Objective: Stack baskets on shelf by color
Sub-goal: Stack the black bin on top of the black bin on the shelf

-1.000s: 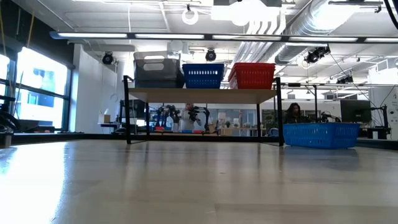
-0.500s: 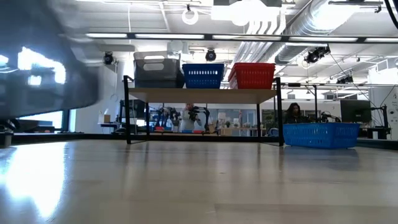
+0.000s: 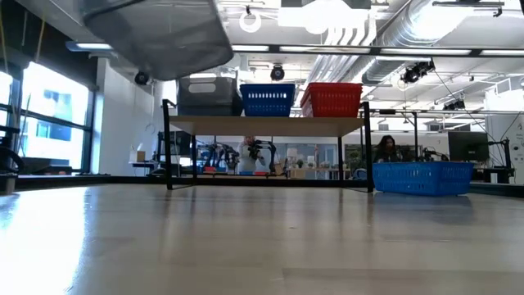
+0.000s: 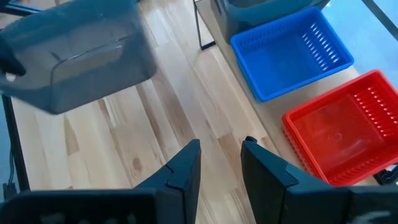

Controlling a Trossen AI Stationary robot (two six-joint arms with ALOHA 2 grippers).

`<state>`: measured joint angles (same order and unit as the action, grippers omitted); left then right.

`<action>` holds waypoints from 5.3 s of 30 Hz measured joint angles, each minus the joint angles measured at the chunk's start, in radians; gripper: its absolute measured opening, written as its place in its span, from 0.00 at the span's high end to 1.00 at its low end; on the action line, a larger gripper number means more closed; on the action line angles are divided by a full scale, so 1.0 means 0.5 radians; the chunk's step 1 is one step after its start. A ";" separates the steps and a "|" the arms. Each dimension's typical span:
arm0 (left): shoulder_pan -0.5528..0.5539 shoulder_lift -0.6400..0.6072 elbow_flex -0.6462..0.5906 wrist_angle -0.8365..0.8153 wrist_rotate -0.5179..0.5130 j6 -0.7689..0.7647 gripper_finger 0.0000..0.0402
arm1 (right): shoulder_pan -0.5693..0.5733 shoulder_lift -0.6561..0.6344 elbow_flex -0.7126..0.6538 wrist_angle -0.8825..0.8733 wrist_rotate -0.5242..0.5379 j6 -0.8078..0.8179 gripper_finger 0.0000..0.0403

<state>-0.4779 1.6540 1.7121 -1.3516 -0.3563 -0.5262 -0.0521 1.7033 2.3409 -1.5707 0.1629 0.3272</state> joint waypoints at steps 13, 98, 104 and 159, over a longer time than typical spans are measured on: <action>0.584 -0.281 0.155 -0.136 -0.149 0.896 1.00 | -0.005 -0.048 0.000 0.000 0.064 0.008 0.75; 2.183 -0.183 0.154 0.021 0.549 2.398 0.99 | -0.018 -0.047 0.000 0.000 0.350 0.220 0.75; 2.182 -0.184 0.154 0.035 0.546 2.383 0.93 | -0.018 -0.046 0.000 0.000 0.350 0.219 0.75; 2.302 -0.288 0.155 0.002 -0.219 1.565 0.82 | -0.010 -0.046 0.000 -0.001 0.351 0.216 0.75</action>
<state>0.6729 1.5101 1.7897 -1.3504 -0.4657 0.2561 -0.0568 1.6802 2.3409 -1.5711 0.3382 0.4353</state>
